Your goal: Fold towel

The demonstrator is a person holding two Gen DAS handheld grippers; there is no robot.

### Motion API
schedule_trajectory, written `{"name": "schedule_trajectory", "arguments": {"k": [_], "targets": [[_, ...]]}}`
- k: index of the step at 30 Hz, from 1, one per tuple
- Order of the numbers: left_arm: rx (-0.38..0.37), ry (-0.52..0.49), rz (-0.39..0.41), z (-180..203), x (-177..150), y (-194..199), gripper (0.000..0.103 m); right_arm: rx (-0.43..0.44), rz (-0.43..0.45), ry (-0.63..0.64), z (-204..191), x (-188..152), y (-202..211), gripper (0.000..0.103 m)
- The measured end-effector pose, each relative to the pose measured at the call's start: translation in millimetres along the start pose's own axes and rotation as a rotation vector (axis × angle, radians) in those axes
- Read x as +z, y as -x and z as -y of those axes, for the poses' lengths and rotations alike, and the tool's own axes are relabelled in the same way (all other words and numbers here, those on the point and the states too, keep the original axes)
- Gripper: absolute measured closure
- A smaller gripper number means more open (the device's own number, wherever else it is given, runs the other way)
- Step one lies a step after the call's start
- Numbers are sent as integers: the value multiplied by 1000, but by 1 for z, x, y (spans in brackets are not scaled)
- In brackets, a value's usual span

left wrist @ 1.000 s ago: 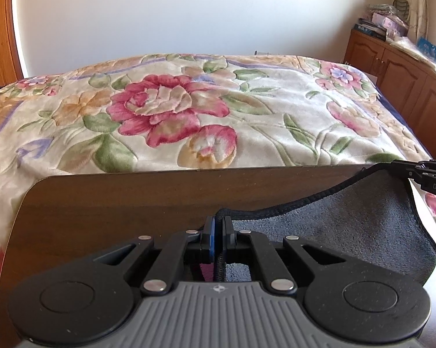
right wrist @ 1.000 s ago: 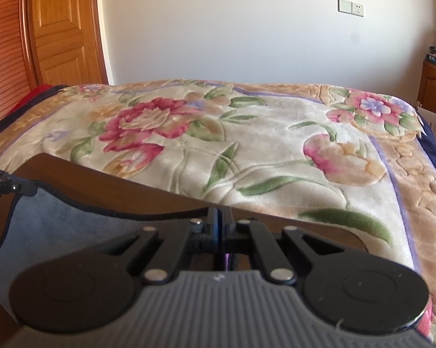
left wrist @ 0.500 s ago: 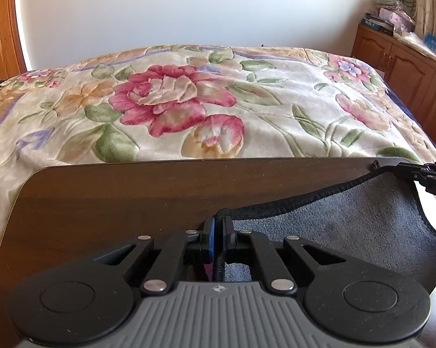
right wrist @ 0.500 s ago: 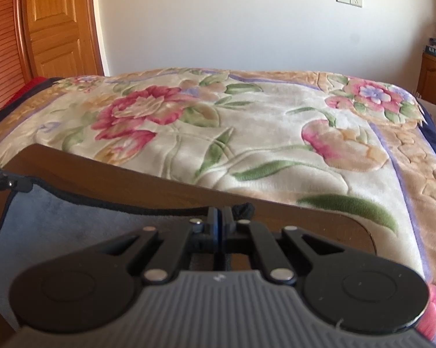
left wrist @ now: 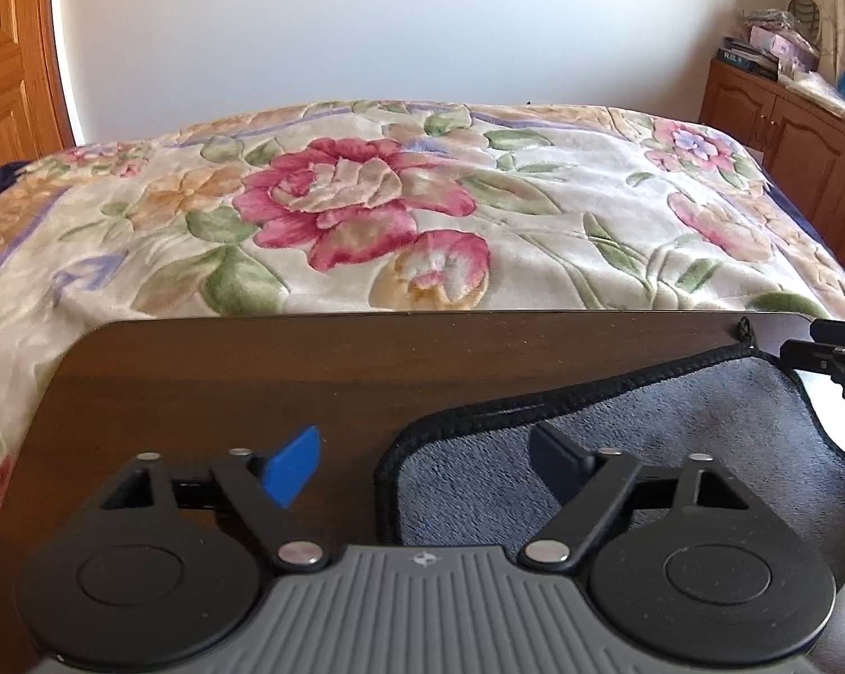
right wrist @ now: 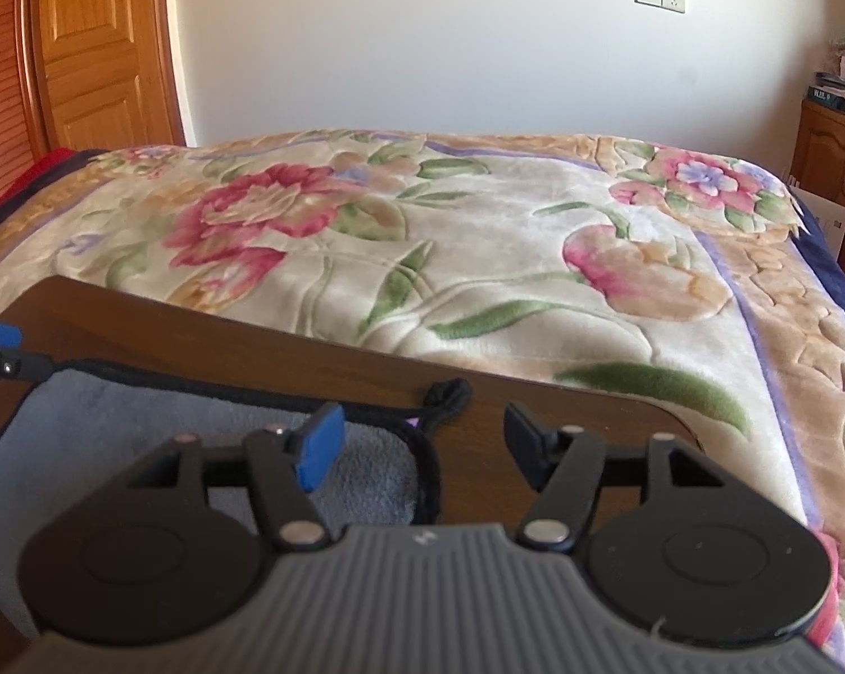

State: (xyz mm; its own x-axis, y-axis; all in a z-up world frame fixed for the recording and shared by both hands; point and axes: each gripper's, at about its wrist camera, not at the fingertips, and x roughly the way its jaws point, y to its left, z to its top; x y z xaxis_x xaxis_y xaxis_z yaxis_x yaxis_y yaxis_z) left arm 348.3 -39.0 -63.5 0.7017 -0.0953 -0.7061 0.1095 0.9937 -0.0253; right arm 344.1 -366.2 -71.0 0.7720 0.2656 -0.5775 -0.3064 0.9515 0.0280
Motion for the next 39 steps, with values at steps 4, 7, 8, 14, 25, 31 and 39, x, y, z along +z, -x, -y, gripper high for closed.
{"name": "schedule_trajectory", "arguments": {"k": [4,7,8,14,25,31,39], "targets": [[-7,24,4,1,-3,5,12,-15,1,-8,-1,-2,7,23],[-8,23,-4,3,-3,11,10,-6,11,-8,-4,-1,16,10],[-10,21,0,4,-2,15,10,-3,13,-10,-5,0,19,6],[-15,11,17,11,1,34,4,-5,12,-5,-12,3,37,0],[-39,-3,26,23,-3,74,3,-18,12,-29,-25,1,74,0],[-48,0,29,25,-10,101,3,-16,30,-17,-33,3,99,0],[-46,-10,26,27,-24,132,3,-14,62,-9,-45,8,132,0]]}}
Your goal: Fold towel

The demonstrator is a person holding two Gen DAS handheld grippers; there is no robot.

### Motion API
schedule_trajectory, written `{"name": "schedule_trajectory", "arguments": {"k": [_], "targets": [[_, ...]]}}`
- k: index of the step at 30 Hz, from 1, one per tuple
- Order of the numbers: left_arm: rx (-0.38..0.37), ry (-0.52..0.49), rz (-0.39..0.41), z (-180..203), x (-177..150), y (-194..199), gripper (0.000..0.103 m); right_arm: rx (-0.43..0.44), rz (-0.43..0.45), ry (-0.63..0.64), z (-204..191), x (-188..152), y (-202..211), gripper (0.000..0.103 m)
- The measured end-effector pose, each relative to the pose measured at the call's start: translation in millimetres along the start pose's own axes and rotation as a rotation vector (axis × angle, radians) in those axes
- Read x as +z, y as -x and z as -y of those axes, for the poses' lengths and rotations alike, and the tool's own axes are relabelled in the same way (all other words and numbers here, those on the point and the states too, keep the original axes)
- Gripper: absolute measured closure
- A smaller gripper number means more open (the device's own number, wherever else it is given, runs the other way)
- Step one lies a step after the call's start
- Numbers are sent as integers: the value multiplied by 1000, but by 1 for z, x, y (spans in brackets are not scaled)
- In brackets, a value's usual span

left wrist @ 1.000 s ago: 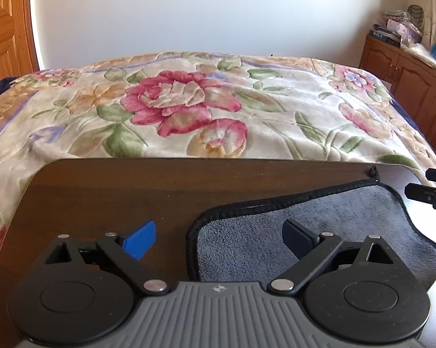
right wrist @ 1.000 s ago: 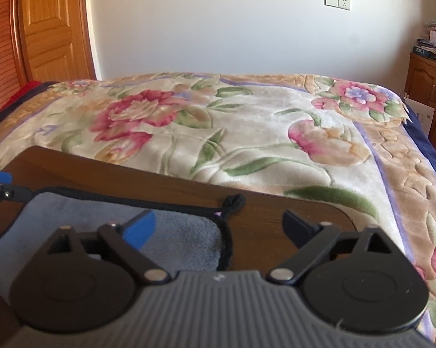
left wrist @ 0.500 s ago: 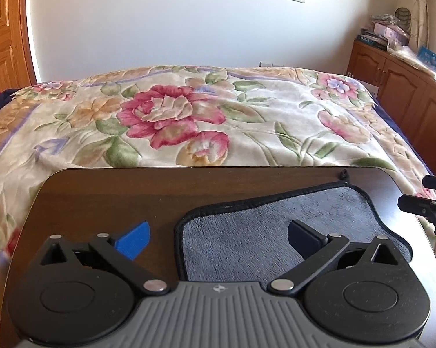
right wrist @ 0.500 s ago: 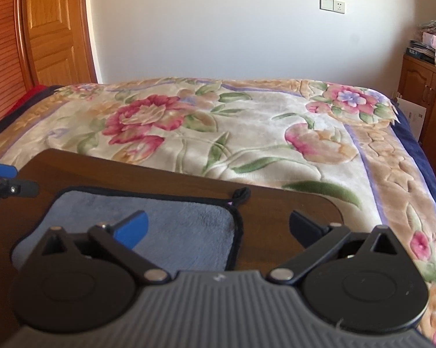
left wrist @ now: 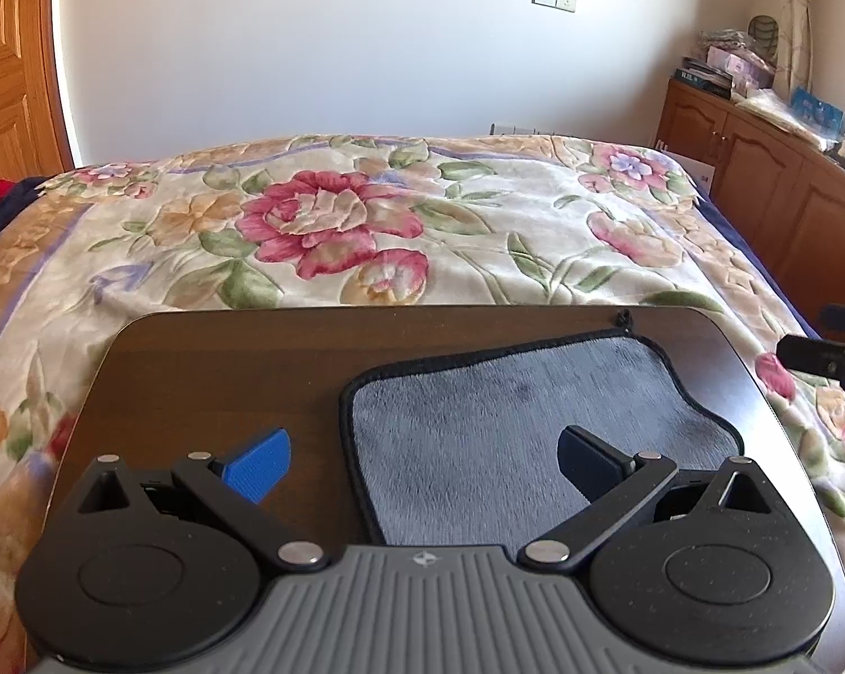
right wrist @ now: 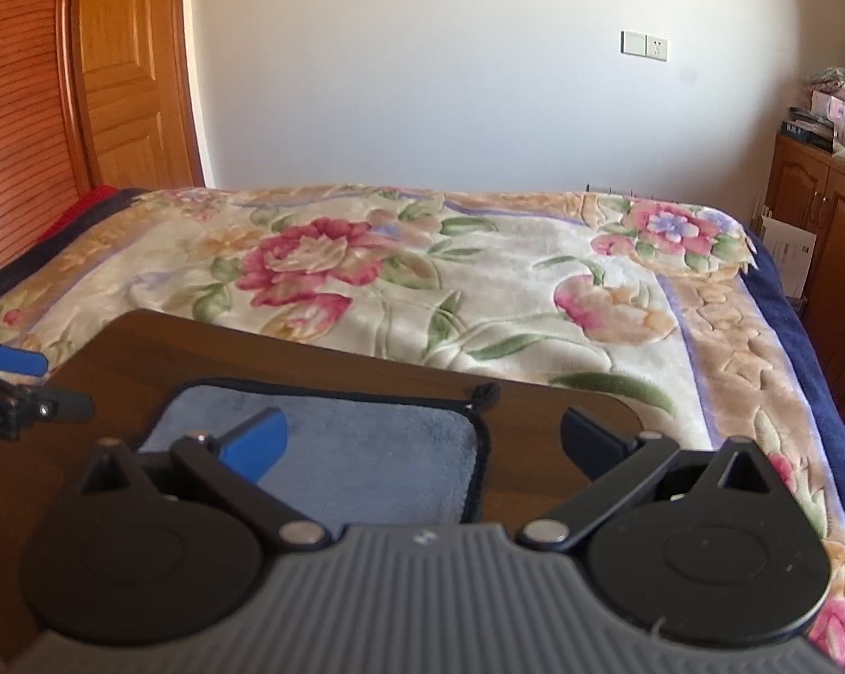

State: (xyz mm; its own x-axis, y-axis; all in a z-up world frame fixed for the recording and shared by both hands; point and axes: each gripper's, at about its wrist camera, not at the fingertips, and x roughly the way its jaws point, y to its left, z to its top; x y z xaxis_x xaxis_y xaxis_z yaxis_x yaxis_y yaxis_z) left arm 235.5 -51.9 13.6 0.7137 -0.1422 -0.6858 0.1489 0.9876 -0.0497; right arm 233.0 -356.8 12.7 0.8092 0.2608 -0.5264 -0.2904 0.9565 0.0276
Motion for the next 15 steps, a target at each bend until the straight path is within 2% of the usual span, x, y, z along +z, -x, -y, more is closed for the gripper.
{"name": "schedule_trajectory", "arguments": {"k": [9,15], "targets": [[15,-38,16,4,-16,47,3,11,22,7,-18,2,39,0],[17,-62,16,8,-30,76,3,24,28,0,-35,-9,65,0]]}}
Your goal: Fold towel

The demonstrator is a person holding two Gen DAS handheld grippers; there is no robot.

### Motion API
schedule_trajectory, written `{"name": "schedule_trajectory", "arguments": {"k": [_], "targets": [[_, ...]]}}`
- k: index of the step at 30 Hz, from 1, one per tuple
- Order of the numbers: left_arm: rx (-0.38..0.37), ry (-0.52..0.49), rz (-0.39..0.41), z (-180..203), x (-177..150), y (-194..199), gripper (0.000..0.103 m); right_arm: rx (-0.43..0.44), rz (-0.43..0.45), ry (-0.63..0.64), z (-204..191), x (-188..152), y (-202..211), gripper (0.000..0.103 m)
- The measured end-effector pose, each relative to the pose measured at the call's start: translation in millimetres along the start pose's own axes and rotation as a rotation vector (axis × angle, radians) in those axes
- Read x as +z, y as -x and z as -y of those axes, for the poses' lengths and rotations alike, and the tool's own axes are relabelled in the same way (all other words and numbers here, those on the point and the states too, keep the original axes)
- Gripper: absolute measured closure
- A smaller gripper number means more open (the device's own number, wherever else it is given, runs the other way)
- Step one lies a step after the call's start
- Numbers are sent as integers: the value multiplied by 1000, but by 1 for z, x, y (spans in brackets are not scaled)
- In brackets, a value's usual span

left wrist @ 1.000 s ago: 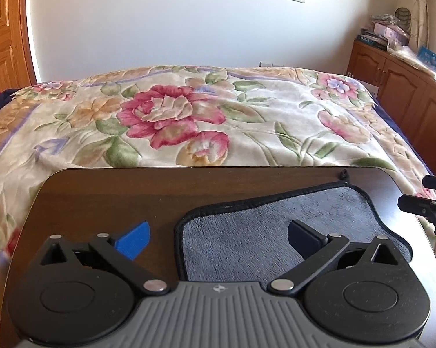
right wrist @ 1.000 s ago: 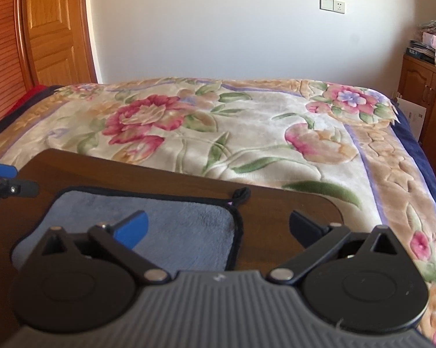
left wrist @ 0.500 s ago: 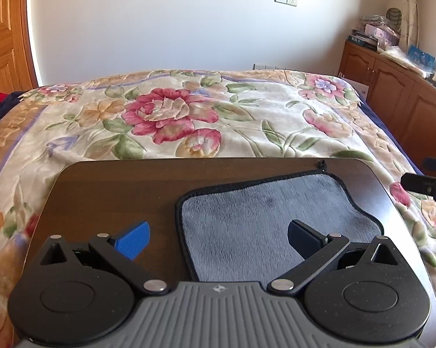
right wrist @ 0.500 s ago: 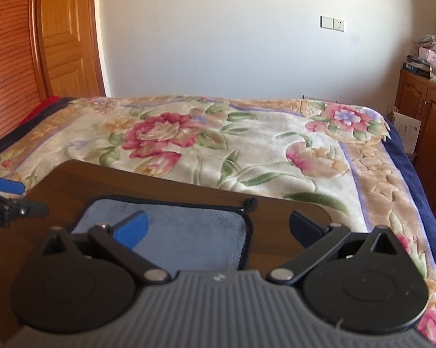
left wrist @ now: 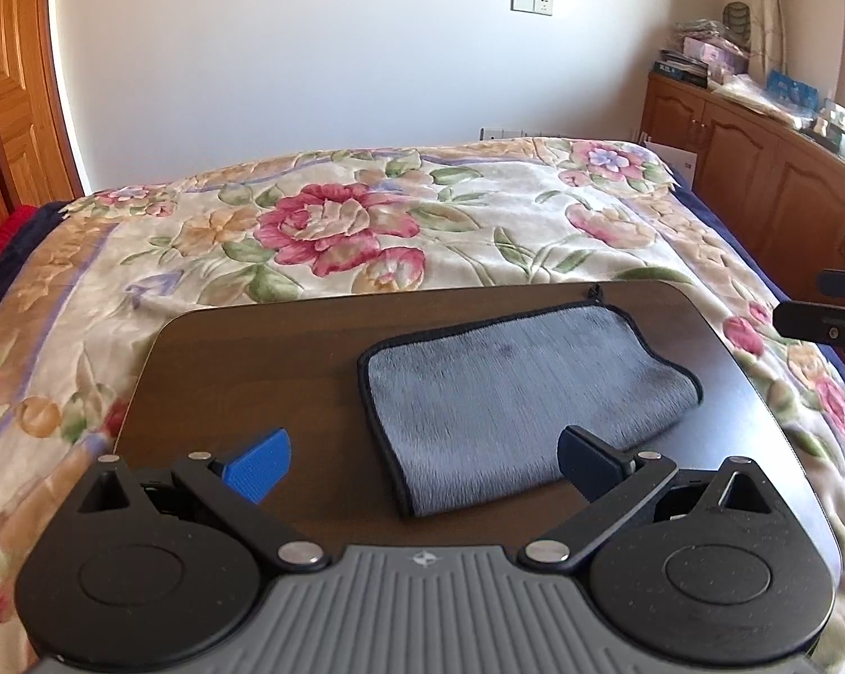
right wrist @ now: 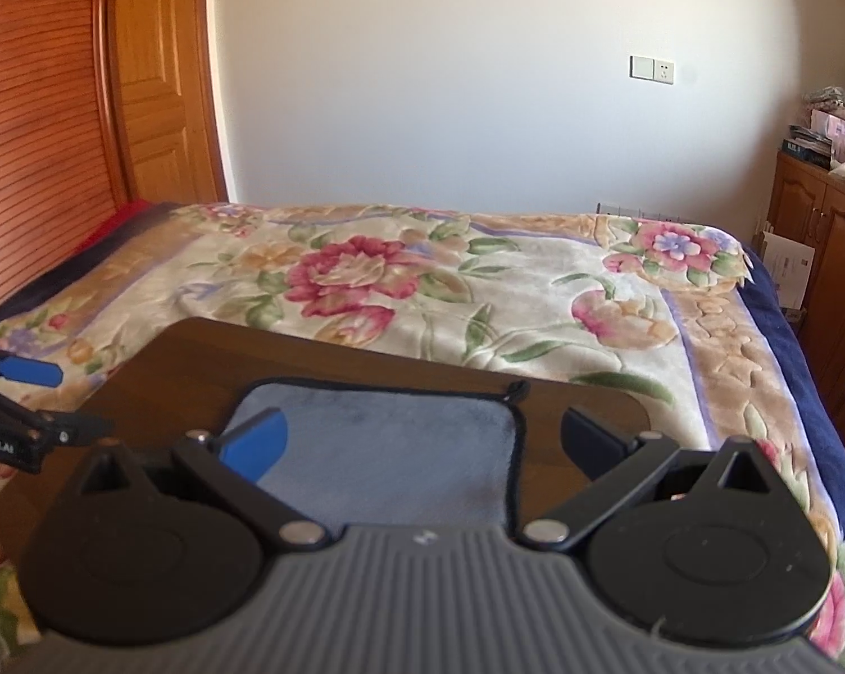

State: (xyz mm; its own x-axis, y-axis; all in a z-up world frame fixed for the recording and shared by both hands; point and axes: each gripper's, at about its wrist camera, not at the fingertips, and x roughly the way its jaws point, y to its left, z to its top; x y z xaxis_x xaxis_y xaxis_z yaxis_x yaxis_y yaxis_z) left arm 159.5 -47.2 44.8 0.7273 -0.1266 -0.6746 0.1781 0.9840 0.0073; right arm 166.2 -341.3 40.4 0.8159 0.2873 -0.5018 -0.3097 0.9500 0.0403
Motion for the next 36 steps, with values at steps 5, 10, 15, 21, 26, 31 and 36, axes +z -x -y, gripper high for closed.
{"name": "schedule_trajectory", "arguments": {"k": [5,10,15,21,26,31,36], "targets": [[-10,13,-7,5,-12,21,3,10,-14,-26,-12,-16,16,0],[-16,-14,-12,15,-27,41,3,7,-24,-50,-21,-33,29,0],[-20,-13,-11,20,-42,58,3,-13,-21,-73,-24,-43,46,0],[-27,-12,-6,23,-51,72,3,-39,-5,-75,-27,-52,64,0],[-19,-14,-5,22,-61,82,3,-51,4,-73,-30,-57,75,0],[0,-32,-4,22,-75,88,3,-67,19,-78,-36,-64,86,0],[14,-37,-14,19,-89,89,3,-84,19,-68,-42,-70,93,0]]}}
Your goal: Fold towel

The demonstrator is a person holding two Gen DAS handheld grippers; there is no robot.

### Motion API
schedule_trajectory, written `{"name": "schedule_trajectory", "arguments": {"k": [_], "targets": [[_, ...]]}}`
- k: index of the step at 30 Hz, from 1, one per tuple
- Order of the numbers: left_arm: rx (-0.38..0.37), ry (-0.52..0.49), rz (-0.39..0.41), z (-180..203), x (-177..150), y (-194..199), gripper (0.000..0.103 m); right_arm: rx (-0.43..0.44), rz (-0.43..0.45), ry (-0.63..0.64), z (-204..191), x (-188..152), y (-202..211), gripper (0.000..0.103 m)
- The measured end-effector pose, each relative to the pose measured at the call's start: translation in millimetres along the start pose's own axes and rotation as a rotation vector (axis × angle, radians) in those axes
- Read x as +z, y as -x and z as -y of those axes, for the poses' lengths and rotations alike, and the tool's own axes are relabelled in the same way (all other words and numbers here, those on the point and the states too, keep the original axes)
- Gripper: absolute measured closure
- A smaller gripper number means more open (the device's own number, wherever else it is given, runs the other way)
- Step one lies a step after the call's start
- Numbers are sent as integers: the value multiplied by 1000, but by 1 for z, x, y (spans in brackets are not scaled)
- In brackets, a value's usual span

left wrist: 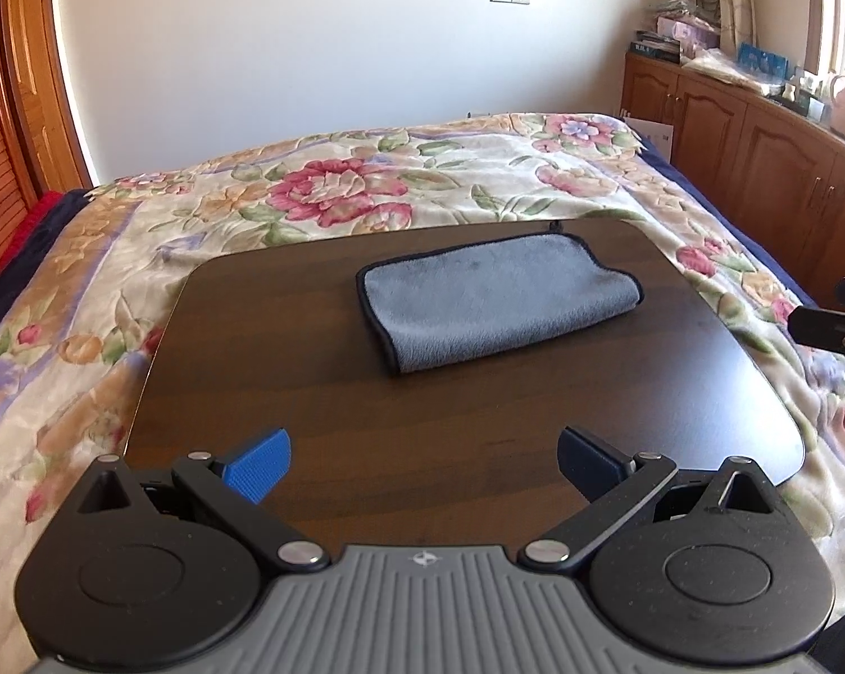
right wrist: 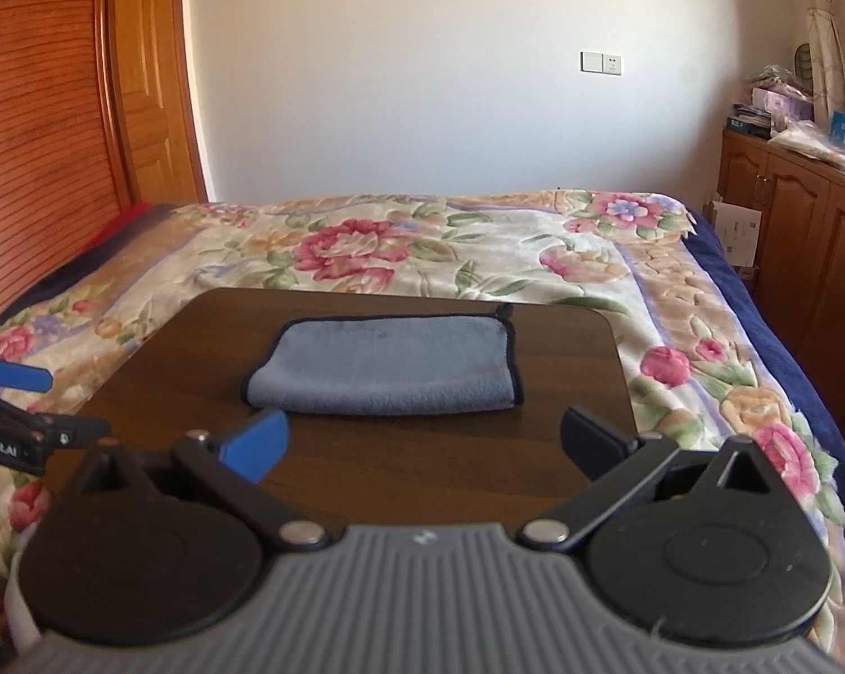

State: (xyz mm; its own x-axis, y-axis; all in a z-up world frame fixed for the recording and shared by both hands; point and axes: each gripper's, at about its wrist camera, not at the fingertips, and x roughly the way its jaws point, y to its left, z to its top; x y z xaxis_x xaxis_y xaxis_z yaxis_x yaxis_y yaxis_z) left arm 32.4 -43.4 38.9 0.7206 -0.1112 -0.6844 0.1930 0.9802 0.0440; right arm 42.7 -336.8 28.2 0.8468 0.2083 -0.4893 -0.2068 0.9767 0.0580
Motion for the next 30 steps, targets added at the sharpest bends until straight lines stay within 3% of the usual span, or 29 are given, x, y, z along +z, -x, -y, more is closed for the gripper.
{"name": "schedule_trajectory", "arguments": {"k": [19,30], "targets": [[45,50,-13,-11,-37,-7,3,-10,-28,-31,-24,-30,-4,0],[108,85,-21,-12,-51,-18,3,-41,-63,-44,-20,-48,-15,0]]}}
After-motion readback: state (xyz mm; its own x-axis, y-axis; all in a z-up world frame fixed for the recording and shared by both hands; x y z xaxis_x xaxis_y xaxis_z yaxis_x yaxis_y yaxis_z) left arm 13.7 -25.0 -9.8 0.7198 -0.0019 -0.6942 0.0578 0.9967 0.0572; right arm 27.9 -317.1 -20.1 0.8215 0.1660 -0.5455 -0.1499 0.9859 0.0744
